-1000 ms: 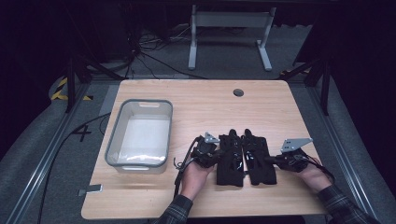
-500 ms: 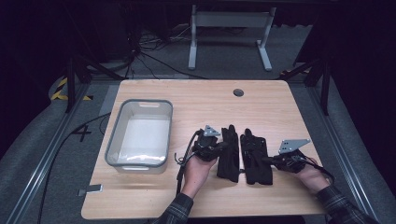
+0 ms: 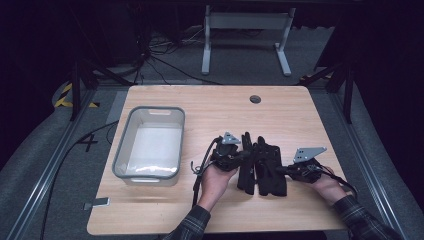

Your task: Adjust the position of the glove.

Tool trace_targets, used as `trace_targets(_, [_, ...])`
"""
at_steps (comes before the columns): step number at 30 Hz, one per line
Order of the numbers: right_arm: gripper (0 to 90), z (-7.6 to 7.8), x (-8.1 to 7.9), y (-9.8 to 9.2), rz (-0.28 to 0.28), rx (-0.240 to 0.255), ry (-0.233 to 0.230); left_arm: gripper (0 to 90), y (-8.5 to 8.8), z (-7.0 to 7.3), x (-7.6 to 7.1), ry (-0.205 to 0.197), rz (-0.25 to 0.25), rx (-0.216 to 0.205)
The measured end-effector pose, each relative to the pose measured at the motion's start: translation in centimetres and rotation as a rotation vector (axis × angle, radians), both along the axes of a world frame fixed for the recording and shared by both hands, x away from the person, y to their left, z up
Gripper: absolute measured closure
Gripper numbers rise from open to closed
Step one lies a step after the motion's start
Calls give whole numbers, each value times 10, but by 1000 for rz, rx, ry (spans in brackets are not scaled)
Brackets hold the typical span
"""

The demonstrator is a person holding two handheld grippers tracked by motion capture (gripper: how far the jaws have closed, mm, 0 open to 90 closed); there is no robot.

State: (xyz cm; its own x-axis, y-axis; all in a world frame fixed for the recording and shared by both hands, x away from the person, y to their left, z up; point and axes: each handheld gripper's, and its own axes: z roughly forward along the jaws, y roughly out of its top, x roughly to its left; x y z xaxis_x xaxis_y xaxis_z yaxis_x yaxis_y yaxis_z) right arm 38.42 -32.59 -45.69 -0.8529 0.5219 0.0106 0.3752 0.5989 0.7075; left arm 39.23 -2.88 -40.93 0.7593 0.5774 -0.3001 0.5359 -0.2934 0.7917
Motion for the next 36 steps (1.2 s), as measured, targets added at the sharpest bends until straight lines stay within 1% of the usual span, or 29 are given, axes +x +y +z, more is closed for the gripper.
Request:
trace_targets(3, [900, 1, 2, 5, 7, -13, 5, 874, -3, 2, 2, 4, -9, -17])
trace_targets(5, [900, 1, 3, 10, 18, -15, 8, 873, -4, 2, 3, 6, -13, -13])
trace_targets(8, [900, 0, 6, 15, 26, 0, 17, 874, -4, 4, 4, 5, -22, -13])
trace_targets(10, [900, 1, 8, 20, 31, -13, 15, 874, -5, 6, 5, 4, -23, -15])
trace_targets(12, [900, 1, 10, 25, 41, -11, 20, 874, -6, 7, 7, 3, -26, -15])
trace_targets(15, [900, 0, 12, 30, 51, 7, 22, 874, -9, 7, 9, 1, -31, -12])
trace_targets(17, [900, 1, 13, 34, 54, -6, 22, 873, -10, 7, 10, 1, -33, -9])
trace_targets(21, [900, 0, 15, 42, 70, -4, 20, 873, -16, 6, 12, 7, -39, -11])
trace_targets(29, [900, 0, 16, 45, 74, 3, 25, 873, -30, -1, 15, 23, -67, 4])
trace_targets(35, [900, -1, 16, 44, 79, 7, 24, 865, -40, -5, 14, 31, -82, 14])
trace_targets(36, [900, 0, 16, 44, 79, 4, 24, 862, -40, -6, 14, 26, -88, 13])
